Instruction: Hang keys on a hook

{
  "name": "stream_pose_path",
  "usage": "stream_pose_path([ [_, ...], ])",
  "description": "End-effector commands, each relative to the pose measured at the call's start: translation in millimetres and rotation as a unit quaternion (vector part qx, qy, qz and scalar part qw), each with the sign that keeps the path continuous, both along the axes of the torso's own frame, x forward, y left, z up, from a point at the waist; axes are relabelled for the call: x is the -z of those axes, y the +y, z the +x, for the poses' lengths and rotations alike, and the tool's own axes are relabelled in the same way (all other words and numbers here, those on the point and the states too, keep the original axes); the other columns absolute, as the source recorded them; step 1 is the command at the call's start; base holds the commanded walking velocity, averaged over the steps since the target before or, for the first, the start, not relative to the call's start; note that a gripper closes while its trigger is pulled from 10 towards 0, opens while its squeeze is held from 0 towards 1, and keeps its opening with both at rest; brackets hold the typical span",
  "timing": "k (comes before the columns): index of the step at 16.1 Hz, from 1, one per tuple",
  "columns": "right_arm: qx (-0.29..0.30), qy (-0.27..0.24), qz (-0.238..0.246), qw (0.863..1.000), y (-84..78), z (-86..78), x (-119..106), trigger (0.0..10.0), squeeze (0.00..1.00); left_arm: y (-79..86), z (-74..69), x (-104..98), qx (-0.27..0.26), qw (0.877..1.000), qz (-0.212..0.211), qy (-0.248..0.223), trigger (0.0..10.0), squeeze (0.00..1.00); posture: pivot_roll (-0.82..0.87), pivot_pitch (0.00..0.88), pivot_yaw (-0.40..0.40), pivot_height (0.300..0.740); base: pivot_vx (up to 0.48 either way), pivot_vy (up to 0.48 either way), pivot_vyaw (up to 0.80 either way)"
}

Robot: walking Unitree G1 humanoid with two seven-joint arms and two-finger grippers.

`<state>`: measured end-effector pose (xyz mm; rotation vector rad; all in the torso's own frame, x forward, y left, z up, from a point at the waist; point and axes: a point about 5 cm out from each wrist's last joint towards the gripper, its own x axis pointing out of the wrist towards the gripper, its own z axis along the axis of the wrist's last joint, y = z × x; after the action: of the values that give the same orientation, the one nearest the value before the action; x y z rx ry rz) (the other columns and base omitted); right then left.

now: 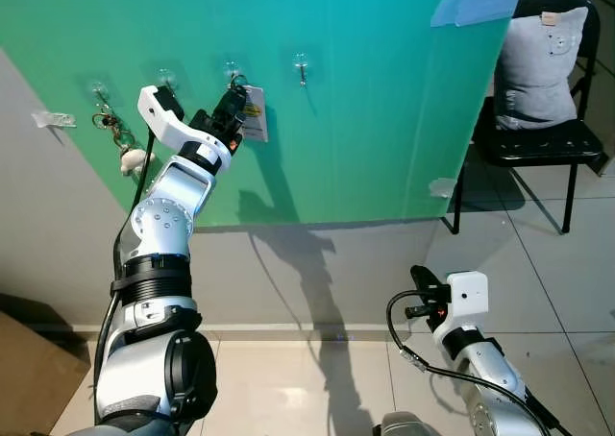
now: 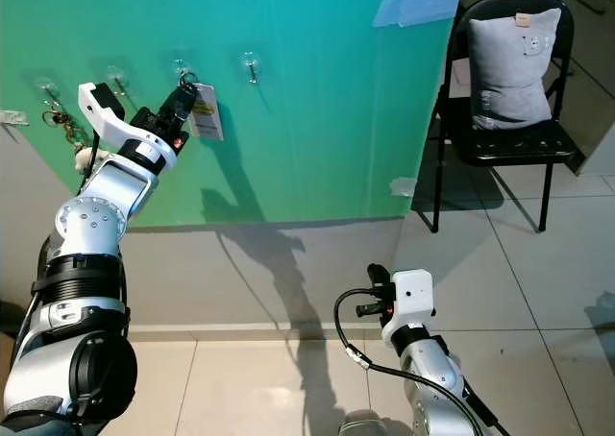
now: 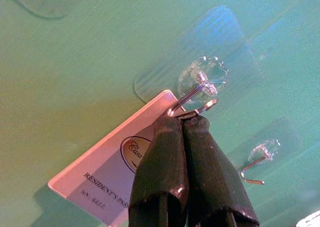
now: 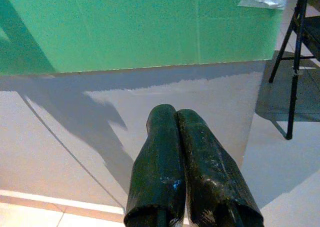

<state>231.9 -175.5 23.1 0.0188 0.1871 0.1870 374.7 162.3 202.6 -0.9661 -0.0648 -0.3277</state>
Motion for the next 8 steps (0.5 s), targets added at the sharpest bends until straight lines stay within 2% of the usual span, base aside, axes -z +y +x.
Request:
stream_pose_path([
  [1,-0.005,0.002,0.002,1.0,1.3,-0.3,1,10.0,0.0,10.0,2.2,-6,-0.028,1.0,-0.011,0.0,0.0,0.0,-0.33,0.0,0.147,0.74,0.0,0.0,0.0],
  [2,-0.006,0.003,0.001,1.0,0.5,-1.1,1,10.0,0.0,13.4,2.2,1,-0.046,0.998,-0.03,0.025,0.0,0.0,-0.33,0.0,0.145,0.74,0.0,0.0,0.0],
  [5,-0.009,0.005,0.0,1.0,0.1,-2.6,1,10.0,0.0,10.0,-0.1,15,-0.057,0.995,-0.043,0.065,0.0,0.0,-0.33,0.0,0.142,0.74,0.0,0.0,0.0],
  [8,-0.011,0.007,0.0,1.0,0.1,-3.3,1,10.0,0.0,8.7,-1.9,19,-0.061,0.995,-0.041,0.074,0.0,0.0,-0.33,0.0,0.143,0.74,0.0,0.0,0.0],
])
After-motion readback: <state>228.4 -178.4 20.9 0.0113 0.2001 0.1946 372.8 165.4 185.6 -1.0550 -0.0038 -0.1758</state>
